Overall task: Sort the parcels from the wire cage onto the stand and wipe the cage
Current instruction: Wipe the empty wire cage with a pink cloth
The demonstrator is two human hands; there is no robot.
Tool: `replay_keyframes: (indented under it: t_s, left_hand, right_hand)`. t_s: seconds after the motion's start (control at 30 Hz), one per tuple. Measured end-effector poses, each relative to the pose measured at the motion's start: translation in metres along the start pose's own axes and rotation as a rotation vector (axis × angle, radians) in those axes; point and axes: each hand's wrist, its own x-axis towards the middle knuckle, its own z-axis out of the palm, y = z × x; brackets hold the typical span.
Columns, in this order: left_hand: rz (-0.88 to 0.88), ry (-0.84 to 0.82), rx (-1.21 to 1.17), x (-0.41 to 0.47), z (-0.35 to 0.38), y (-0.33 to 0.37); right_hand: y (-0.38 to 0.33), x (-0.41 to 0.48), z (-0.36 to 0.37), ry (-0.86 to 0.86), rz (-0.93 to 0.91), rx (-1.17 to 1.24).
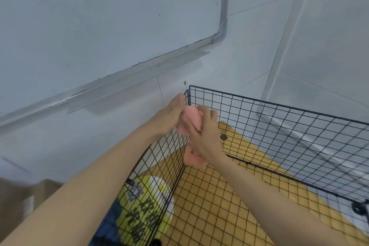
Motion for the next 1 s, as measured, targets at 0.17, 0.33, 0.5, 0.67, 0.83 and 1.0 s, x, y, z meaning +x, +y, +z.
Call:
replay_keyframes:
  t_s: [0.17, 0.33, 0.5, 0.67, 0.83, 1.0]
  left_hand:
    - [0.035, -0.020, -0.032, -0.002, -0.002, 0.000]
    - [0.051, -0.043, -0.038, -0.004, -0.009, -0.002]
    - [0.102, -0.110, -0.044, -0.022, -0.015, -0.012]
    - [0.072, -0.136, -0.153, -0.035, -0.011, -0.019]
    - [0.086, -0.111, -0.234, -0.042, -0.009, -0.014]
    - [0.105, -0.122, -0.248, -0.041, -0.009, -0.013]
  right_hand:
    - [-0.009, 0.010, 0.003, 0.118, 0.065, 0.169]
    - [-0.012, 0.014, 0.006, 0.111, 0.111, 0.225]
    - [-0.012, 0.016, 0.009, 0.094, 0.121, 0.287]
    - [-0.009, 0.019, 0.015, 0.081, 0.153, 0.245]
    - [-0.016, 0.022, 0.018, 0.112, 0.138, 0.299]
    - [-0.017, 0.023, 0.034, 0.093, 0.221, 0.399]
